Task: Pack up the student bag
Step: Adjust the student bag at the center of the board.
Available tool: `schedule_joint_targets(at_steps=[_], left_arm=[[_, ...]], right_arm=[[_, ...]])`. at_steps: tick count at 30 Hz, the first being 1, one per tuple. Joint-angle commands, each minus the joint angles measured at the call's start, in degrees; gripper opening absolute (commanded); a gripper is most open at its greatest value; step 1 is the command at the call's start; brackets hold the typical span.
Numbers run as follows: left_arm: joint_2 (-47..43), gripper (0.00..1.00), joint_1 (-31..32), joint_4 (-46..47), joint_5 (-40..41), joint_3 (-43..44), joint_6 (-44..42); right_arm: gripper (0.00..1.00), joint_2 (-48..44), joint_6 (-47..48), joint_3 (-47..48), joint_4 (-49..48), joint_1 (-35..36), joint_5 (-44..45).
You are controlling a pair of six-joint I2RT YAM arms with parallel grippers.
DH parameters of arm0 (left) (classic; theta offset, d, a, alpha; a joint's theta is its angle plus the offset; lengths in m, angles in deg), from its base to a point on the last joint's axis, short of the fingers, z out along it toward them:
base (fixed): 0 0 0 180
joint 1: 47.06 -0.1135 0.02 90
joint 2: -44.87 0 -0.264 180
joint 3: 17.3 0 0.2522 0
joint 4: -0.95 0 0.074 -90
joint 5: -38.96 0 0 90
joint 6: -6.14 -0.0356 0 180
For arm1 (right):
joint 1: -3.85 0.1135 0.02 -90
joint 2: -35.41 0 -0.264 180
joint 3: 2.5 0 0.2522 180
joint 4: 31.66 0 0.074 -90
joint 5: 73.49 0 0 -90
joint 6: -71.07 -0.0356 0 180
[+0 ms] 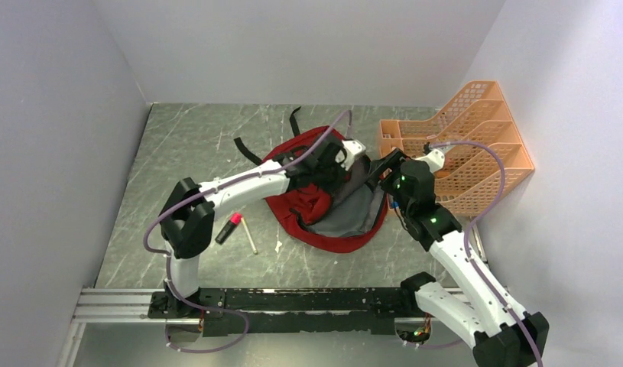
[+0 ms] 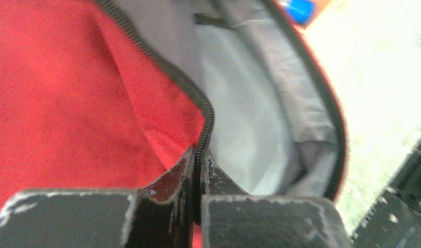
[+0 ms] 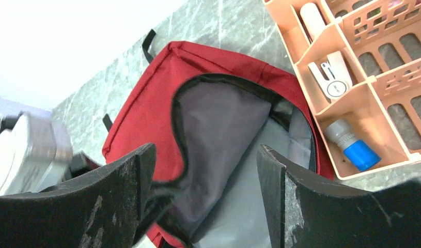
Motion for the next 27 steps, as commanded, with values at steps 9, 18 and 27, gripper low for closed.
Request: schedule_joint_targets(at_steps=[9,18,27], left_arm=[[-7.04,0.15,9.73,-2.46,-7.30,-2.86,-7.03],[-11.59,0.76,7.19,2.96,-3.06,-8.05,-0.13],[-16.94,0.73,-9.94,10.12,2.10,-16.26,15.70]], right_arm=[[0.74,-7.23,-0.79,1.25,1.75,-0.24,7.58],[0.73,-7.23,0.14,0.45,2.15,-0.24,7.23],[0.73,-4.05,2.70,0.98,3.20,-0.24,2.34]])
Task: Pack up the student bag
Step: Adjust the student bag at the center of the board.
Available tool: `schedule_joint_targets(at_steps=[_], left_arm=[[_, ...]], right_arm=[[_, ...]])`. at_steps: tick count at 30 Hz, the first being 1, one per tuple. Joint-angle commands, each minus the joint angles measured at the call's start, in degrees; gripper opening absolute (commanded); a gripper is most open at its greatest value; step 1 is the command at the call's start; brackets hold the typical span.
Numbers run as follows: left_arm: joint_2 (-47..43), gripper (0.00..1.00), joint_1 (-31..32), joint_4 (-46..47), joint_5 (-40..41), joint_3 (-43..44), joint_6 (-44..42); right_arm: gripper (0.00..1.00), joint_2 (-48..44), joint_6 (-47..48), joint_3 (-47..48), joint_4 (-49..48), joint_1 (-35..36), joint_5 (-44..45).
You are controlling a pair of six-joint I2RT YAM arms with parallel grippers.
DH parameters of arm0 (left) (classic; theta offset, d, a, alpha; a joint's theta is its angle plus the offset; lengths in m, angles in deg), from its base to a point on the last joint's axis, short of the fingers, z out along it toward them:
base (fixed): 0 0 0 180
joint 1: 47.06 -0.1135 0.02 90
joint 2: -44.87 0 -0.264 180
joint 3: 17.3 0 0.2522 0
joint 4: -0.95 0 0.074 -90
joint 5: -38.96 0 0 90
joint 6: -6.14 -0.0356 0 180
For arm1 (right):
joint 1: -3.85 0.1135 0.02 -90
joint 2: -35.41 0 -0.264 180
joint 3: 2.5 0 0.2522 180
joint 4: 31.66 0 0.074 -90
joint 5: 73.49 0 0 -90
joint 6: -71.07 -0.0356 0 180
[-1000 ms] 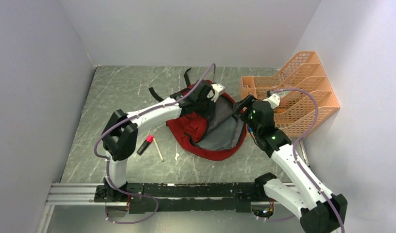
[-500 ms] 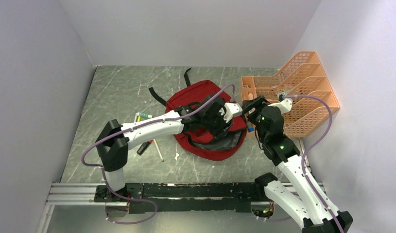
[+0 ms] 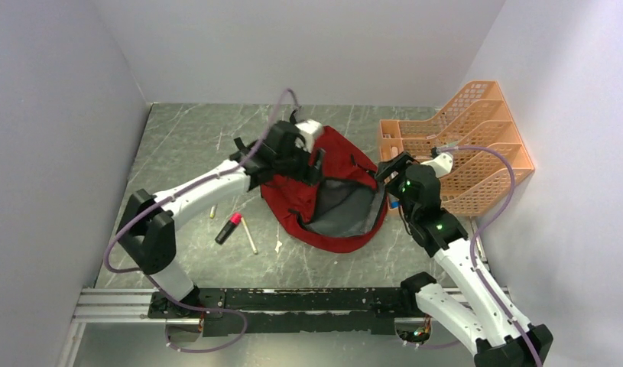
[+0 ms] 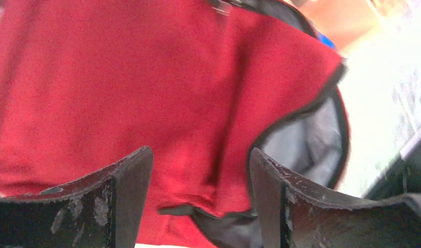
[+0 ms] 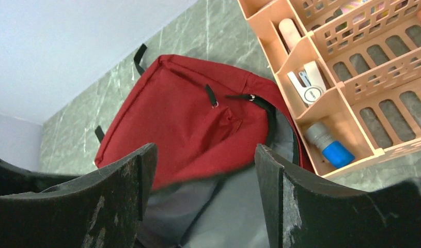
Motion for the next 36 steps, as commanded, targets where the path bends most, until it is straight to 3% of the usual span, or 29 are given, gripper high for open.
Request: schedule_joint_targets(at_steps=[1,4,8,10,16,21,31,36], left_arm=[[-1.85,0.74,-6.73,4.97,6.86,-3.02,10.28],[0.69,0.75,-8.70,2.34,10.54,-1.52,12.47],[0.16,0.68,-8.79,8.36,1.45,-3.37,10.56],[-0.32,0.69,-8.73,8.67,0.86,-4.24,10.73],[-2.03,0.74,-8.84,3.96,11.43,-7.57,13.61],[-1.75,0.77,-8.98,1.12,18.30,-8.25,15.79],[3.16,0.80,-9.46,1.53,14.28,-8.17,20.76],[2.44,0.80,-9.88,7.55,11.88,-12.94,25.81]], right_arm=[[0.73,1.72,3.03,1.08,-0.06,-0.24,-3.86],[0.74,5.09,4.62,2.70,0.59,-0.25,-8.10],[0.75,7.15,5.53,3.42,0.63,-0.24,-10.58],[0.75,6.90,5.86,3.30,0.06,-0.26,-10.51],[0.75,6.44,6.48,3.21,-0.17,-0.20,-10.74],[0.69,9.41,7.85,3.25,-1.50,-0.24,-17.93],[0.68,14.73,8.95,3.04,-1.36,-0.22,-23.76],[0.68,15.00,9.05,1.77,-2.99,-0.25,-24.62]])
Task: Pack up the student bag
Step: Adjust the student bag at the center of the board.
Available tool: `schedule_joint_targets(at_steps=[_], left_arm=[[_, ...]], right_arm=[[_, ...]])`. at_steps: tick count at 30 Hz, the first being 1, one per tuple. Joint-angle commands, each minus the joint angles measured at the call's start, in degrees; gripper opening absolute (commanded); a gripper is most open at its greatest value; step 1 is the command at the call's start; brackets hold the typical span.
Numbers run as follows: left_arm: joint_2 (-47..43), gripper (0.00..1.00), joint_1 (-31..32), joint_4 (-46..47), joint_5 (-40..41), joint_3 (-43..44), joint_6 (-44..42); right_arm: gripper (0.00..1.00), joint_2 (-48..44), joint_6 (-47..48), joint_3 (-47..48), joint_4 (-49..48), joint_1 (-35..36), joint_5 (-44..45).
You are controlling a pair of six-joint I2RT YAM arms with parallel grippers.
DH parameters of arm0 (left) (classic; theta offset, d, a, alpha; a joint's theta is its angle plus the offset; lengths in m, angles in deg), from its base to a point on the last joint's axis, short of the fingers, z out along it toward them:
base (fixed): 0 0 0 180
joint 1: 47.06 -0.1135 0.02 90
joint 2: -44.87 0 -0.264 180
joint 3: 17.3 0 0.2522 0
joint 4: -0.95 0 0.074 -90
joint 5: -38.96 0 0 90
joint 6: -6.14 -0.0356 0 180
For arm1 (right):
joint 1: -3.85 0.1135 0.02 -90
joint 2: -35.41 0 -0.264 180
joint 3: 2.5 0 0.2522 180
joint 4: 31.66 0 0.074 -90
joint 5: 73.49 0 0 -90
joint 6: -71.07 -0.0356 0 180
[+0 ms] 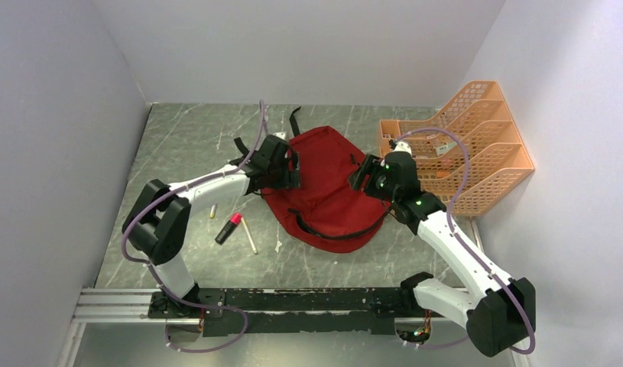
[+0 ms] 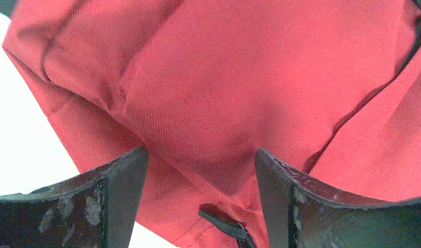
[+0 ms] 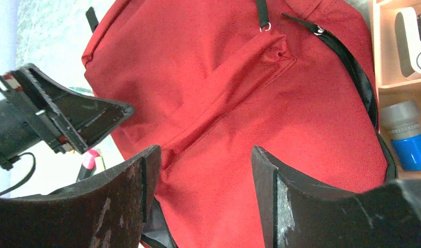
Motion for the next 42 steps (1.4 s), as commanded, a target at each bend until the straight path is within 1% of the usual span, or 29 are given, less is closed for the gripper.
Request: schedule_joint_targets(at_steps=[1,2,5,7,8,10,13,14,19,22,27,34,37,42], left_arm=[[-0.19,0.78,-0.71,5.86,-3.15,-3.07,5.71],[0.43,0.75,-0.80,6.94,-3.67,-3.04,6.31],[2.64,0.62,-1.32,7.60,-4.23,-1.35,6.52],[3.80,0.50,-2.15,6.64,-3.88,0.55,5.57],[4.19,0.40,-2.82,6.36,-4.10,1.40,5.13],[4.52,0.31,-4.66,6.81,-5.04,2.34,4.51],[5.49,0.09,-7.53,6.51,-6.68,4.78,3.49],[5.91,0.06,-8.37,6.33,-7.07,5.54,3.26],[6.58,0.05,-11.73,7.19,-10.09,8.16,2.01],[7.47,0.05,-13.10,8.62,-13.53,9.05,1.32],[9.29,0.05,-13.72,8.88,-17.12,10.98,-0.84],[9.39,0.05,-14.22,8.22,-18.64,12.63,-4.28],[9.14,0.05,-14.31,8.33,-19.79,12.25,-5.13],[9.78,0.05,-14.36,8.66,-23.19,12.66,-7.18]], right_arm=[[0.68,0.15,1.26,-0.58,-2.20,-0.21,-2.26],[0.68,0.50,1.54,-0.71,-2.34,-0.24,-2.59],[0.68,1.62,3.01,-1.27,-2.58,-0.24,-4.47],[0.67,2.25,3.32,-1.88,-2.31,-0.24,-4.45],[0.67,2.48,3.47,-2.10,-2.08,-0.24,-4.22],[0.66,2.69,3.61,-2.56,-2.11,-0.20,-4.19],[0.65,3.37,3.95,-3.11,-2.67,-0.24,-5.02],[0.64,3.91,4.12,-3.03,-2.69,-0.26,-5.48],[0.62,8.52,6.15,-2.01,-1.76,-0.22,-8.25],[0.60,10.82,6.78,-1.82,-1.70,-0.24,-8.64],[0.56,13.40,7.52,-2.04,-3.04,-0.23,-10.84],[0.56,14.34,8.21,-0.52,-3.60,-0.07,-12.69],[0.56,12.70,10.82,0.29,-7.43,1.13,-15.48],[0.56,11.29,18.99,-0.45,-18.13,9.05,-12.11]])
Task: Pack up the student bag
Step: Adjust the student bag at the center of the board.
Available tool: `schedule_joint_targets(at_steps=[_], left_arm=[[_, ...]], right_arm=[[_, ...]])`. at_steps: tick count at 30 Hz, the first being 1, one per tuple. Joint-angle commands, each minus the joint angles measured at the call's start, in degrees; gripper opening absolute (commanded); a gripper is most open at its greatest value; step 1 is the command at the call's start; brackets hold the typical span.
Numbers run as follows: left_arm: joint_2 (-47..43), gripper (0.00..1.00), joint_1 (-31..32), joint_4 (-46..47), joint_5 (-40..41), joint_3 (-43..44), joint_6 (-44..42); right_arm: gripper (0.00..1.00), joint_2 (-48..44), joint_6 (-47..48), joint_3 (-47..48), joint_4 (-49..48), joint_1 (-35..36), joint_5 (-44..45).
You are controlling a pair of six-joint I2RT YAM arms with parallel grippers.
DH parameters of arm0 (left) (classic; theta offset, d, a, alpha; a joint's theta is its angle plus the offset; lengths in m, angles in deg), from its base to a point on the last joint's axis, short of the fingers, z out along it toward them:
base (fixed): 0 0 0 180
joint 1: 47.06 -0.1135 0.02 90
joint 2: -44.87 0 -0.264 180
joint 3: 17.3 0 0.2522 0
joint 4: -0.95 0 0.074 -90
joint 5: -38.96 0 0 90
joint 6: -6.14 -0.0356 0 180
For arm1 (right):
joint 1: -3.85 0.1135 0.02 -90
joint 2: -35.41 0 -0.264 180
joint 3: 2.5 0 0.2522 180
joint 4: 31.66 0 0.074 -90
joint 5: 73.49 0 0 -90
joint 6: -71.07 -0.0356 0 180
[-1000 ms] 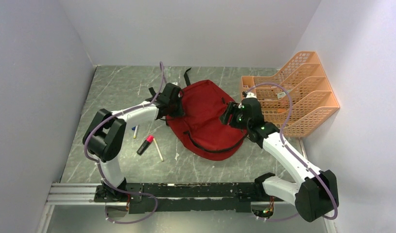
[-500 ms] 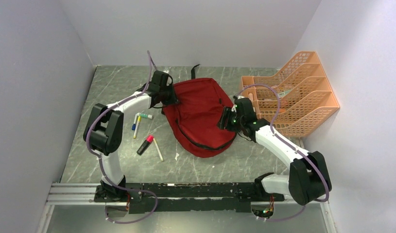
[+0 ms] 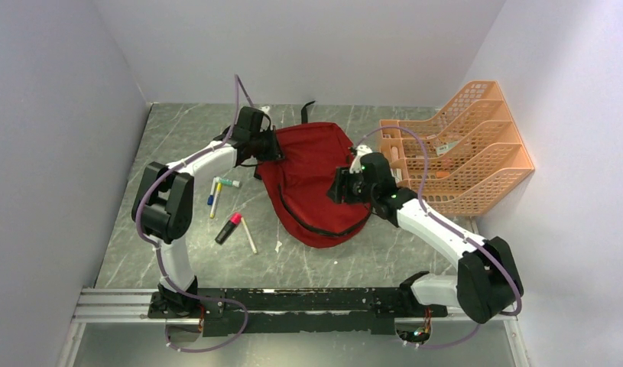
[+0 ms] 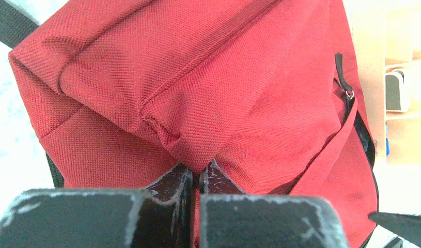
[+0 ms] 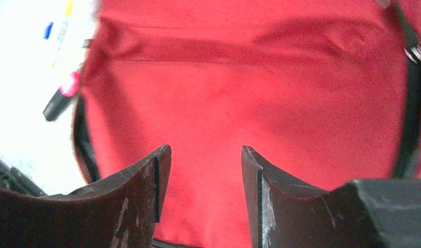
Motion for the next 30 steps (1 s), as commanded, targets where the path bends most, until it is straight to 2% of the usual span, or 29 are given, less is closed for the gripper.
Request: schedule_joint_targets(at_steps=[1,2,3,6,9,15,19,24,30], left_arm=[[0.58,0.05,-0.63,3.84,-4.78,2.58,-3.14],[0.58,0.05,-0.63,3.43,-5.02,2.69,-3.60],[0.45,0.09,-0.63,3.15,-5.01,2.59,-3.78],[-0.72,0.27,-0.71,3.84,-4.24,1.05,-3.52],[-1.56,0.34,-1.12,4.22,-4.15,0.23,-3.08],[-0.10,0.53,-1.94,2.29,-5.65,0.32,-2.12],[-0.90,0.59,-2.22,0.96,-5.28,-1.99,-0.73],[-6.03,0.63,-2.85,5.33,-5.54,-9.05,1.63],[-4.71,0.65,-3.00,6.77,-8.81,-9.73,2.90]], right_arm=[[0.57,-1.57,9.14,1.24,-12.51,6.79,0.91],[0.57,-1.05,9.86,1.72,-13.47,7.79,1.31],[0.57,-0.30,10.10,2.63,-13.84,8.69,2.48],[0.54,2.56,7.67,6.47,-12.03,11.37,8.26],[0.54,4.79,5.73,9.24,-11.15,13.48,12.60],[0.54,5.81,6.37,11.15,-10.76,14.45,12.57],[0.54,4.03,8.11,9.32,-13.84,14.94,10.17],[0.55,5.92,11.45,9.45,-14.30,16.37,7.56],[0.56,9.53,7.16,15.30,-4.81,16.98,20.63]])
